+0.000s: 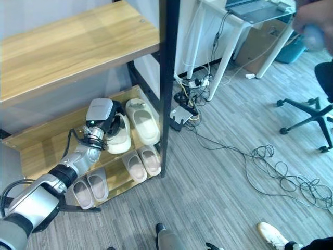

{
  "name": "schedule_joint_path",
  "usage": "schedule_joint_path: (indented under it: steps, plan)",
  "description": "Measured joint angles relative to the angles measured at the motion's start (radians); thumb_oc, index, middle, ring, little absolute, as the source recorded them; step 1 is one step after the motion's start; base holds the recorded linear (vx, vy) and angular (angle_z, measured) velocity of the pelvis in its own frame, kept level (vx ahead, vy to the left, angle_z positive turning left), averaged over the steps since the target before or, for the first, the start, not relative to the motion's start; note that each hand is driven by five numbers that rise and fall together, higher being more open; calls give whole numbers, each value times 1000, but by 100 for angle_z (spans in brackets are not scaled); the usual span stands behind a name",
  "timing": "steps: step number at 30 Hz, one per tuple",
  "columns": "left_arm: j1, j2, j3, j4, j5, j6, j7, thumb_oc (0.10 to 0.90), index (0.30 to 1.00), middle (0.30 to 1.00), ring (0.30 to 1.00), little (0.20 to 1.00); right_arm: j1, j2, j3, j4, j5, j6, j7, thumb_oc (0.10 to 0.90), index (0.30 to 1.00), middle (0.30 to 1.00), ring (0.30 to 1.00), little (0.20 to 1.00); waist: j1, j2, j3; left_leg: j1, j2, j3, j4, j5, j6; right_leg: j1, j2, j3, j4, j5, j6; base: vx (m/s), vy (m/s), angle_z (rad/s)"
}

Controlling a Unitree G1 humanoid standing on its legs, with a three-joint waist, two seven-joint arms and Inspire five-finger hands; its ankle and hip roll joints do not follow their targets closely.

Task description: Arrange the slippers neatly on the shoe rack.

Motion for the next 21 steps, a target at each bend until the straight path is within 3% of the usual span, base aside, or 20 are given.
schedule_joint_path:
  steps: [7,17,21]
  plan:
    - [-36,-95,-7,117,-34,45,-10,800,900,900,900,900,-13,2,38,-1,0,-7,-15,800,900,900,900,900,0,2,-28,-25,-7,-1,0,0,0,-26,-9,-4,7,4,-5,0,3,1]
    - [-17,-148,1,84,-174,58,-35,800,900,900,900,900,-44,0,39,-1,3,8,-17,800,900,900,900,900,8,-2,-32,9,-17,-37,0,0,0,38,-26,-37,-9,9,-7,9,11,11]
    - [2,-165,42,22,-288,51,-44,800,900,900,900,900,-66,3,37,-1,19,15,-18,800,900,900,900,900,39,-2,-31,33,-17,-52,1,0,0,69,-29,-47,-19,2,7,8,1,7]
